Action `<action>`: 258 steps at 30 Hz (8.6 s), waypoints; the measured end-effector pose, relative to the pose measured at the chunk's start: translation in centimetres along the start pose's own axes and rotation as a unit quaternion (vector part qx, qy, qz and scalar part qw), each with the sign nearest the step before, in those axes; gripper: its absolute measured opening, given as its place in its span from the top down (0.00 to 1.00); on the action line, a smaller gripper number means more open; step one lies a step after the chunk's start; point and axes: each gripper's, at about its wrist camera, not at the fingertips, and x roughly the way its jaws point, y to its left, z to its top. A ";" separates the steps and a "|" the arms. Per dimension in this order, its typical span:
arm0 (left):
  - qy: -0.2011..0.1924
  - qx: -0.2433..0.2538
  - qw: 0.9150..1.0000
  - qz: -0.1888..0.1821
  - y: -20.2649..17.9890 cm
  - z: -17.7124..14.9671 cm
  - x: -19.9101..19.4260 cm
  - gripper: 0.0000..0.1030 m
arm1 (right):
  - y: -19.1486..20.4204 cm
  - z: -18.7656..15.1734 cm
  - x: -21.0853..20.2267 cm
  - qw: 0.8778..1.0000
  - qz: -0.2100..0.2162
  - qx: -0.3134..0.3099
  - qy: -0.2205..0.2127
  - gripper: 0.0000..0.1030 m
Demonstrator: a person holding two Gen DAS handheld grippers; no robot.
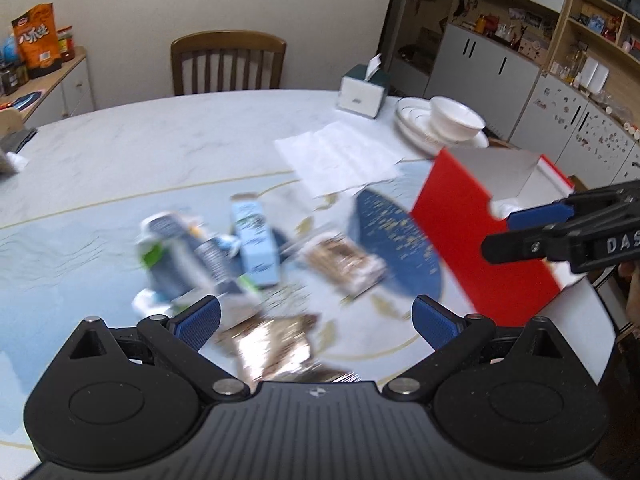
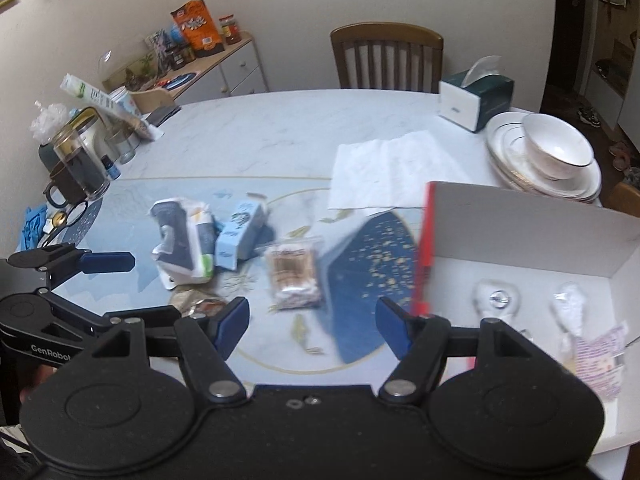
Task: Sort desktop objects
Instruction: 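Withdraw both tools from the box back over the table items, then grasp the pink soap dish with the left tool while the right tool grasps the gold foil bag, then lift and carry the pink dish and foil bag over the red box, then lower both tools into the box and open them to drop dish and bag, then withdraw both tools from the box back over the table items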
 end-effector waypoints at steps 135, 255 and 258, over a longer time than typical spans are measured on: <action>0.015 0.025 0.999 -0.021 -3.0 0.6 -0.9 0.46 | -2.0 -0.7 -2.7 0.998 0.013 -0.016 0.051 0.55; 0.113 0.179 0.975 -0.066 -27.3 12.9 19.5 0.31 | -19.4 -5.3 -3.7 0.997 -0.032 -0.003 0.076 0.39; 0.100 0.172 0.977 -0.071 -27.1 13.0 18.2 0.31 | -19.5 -5.5 -4.0 0.997 -0.029 -0.006 0.070 0.38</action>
